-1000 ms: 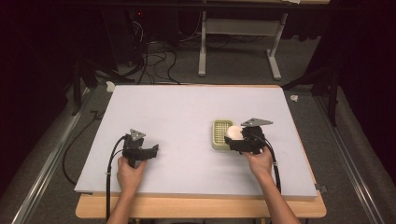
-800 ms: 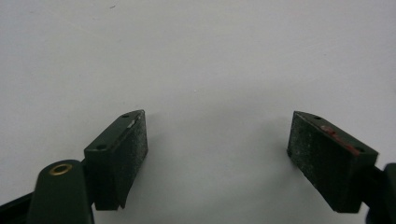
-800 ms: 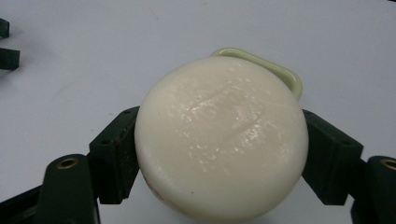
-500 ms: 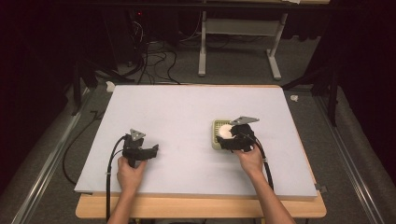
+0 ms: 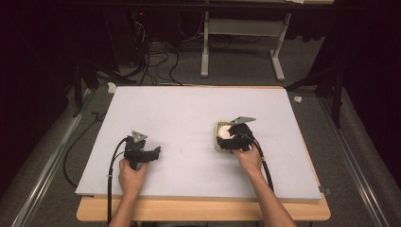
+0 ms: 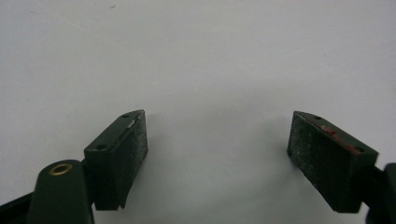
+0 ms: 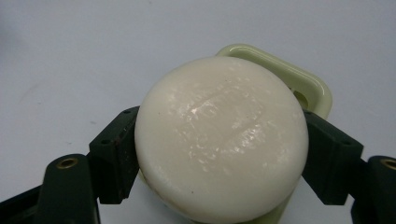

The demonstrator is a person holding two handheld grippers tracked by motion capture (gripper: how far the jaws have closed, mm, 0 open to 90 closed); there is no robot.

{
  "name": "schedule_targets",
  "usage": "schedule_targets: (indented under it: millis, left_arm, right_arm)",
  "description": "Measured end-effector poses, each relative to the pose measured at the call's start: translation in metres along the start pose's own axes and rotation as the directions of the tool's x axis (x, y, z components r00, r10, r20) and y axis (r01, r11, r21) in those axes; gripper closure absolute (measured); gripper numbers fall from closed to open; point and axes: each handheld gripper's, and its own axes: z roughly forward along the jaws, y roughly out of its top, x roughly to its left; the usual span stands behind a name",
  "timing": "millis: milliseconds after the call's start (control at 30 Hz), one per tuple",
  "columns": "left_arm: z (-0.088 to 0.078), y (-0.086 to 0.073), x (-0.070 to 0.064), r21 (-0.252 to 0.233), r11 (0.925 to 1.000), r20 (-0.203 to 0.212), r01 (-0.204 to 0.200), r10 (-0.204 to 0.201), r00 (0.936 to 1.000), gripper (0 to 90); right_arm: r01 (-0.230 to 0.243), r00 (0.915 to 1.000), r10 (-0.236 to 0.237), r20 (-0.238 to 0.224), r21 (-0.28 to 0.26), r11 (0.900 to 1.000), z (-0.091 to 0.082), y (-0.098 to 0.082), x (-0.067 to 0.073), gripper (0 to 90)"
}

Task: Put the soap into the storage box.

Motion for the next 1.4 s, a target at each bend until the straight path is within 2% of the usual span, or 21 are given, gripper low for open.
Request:
schedule_targets:
  millis: [500, 1033, 1167, 1400]
  left_arm:
    - [0.0, 0.0, 0.0, 0.0, 1.0, 0.0, 0.0, 0.0, 1.0, 20.5]
    - [0.0, 0.0, 0.0, 0.0, 1.0, -0.001, -0.001, 0.001, 1.0, 20.5]
    - [0.0, 0.0, 0.0, 0.0, 1.0, -0.002, -0.002, 0.002, 1.0, 20.5]
    - [0.0, 0.0, 0.0, 0.0, 1.0, -0.002, -0.002, 0.002, 1.0, 20.5]
  right_arm:
    - [-0.039, 0.9992, 0.039, 0.009, 0.037, 0.999, 0.014, 0.0, -0.009, 24.5]
    - [-0.019, 0.9997, 0.019, 0.019, 0.046, 0.999, 0.017, 0.001, -0.006, 23.6]
    - [-0.04, 0.9991, 0.04, 0.01, 0.0, 0.999, 0.012, 0.002, -0.008, 22.1]
    - [-0.053, 0.9986, 0.053, 0.003, -0.036, 0.998, 0.002, 0.003, -0.01, 22.5]
